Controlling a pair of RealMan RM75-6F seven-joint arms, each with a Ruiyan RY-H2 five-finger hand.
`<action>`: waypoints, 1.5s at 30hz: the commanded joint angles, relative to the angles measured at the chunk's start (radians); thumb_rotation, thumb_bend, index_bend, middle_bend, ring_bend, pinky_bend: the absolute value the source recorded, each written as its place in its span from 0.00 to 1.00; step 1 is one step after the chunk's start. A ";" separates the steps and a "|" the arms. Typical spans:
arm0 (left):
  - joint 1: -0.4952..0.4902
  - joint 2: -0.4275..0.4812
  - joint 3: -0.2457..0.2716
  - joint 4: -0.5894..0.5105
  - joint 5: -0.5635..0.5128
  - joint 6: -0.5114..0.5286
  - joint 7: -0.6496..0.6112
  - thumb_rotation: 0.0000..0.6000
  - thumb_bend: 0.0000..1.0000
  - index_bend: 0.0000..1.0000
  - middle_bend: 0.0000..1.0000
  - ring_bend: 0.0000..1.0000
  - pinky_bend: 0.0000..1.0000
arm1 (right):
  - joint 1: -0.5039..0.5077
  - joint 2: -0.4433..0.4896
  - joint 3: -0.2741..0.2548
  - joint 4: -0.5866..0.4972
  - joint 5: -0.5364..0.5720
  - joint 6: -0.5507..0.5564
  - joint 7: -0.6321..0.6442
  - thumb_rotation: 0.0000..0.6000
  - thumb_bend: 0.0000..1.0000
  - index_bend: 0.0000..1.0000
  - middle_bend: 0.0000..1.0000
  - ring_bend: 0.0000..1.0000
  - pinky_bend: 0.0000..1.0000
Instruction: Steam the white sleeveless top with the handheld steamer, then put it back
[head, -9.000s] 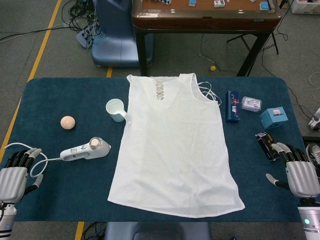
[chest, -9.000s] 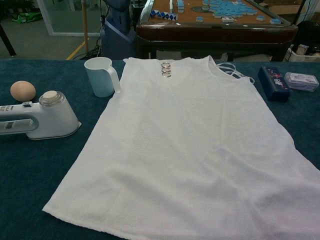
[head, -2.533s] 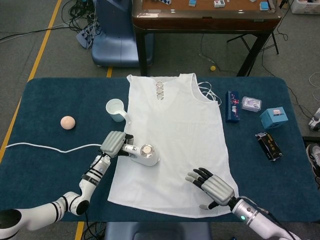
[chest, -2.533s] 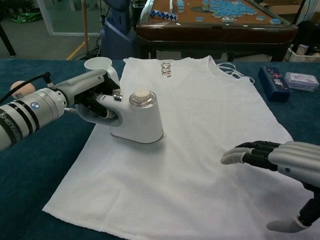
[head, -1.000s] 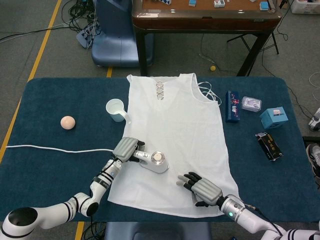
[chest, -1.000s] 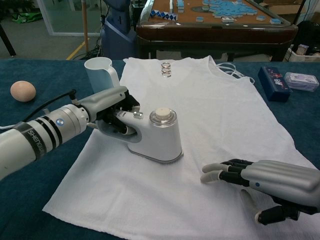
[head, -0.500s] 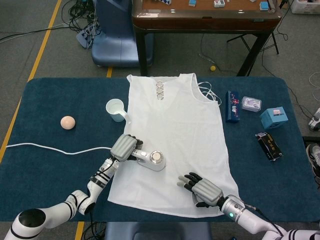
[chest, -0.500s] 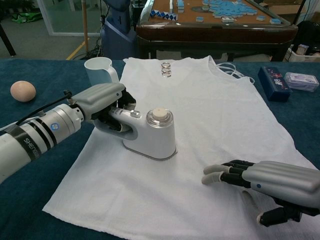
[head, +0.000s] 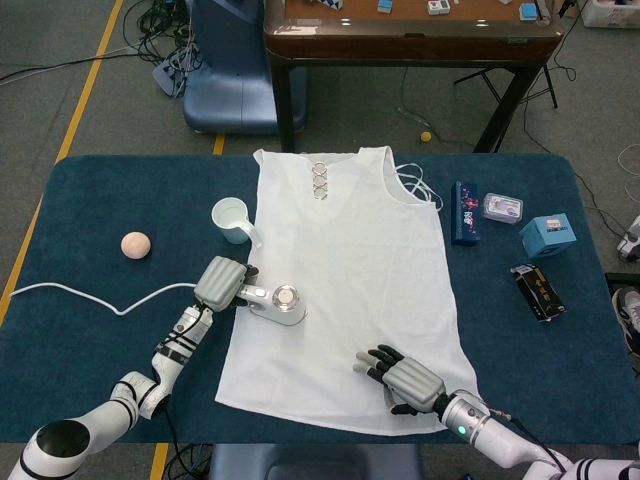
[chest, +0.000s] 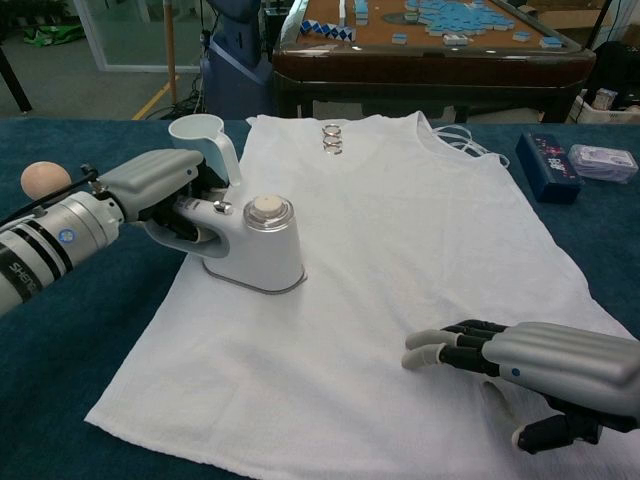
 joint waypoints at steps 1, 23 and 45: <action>0.010 0.012 0.004 0.013 0.000 0.010 -0.008 1.00 0.27 0.87 0.70 0.57 0.55 | 0.000 0.001 -0.001 -0.001 0.000 0.001 -0.001 0.77 0.91 0.00 0.03 0.00 0.00; -0.056 0.020 -0.057 -0.248 -0.018 0.003 0.135 1.00 0.27 0.86 0.70 0.56 0.55 | -0.008 0.007 -0.012 -0.006 -0.007 0.025 0.004 0.78 0.91 0.00 0.03 0.00 0.00; -0.112 -0.125 -0.143 0.028 -0.134 -0.084 0.195 1.00 0.27 0.86 0.70 0.56 0.55 | 0.002 0.001 -0.010 -0.007 -0.007 0.014 0.008 0.78 0.91 0.00 0.03 0.00 0.00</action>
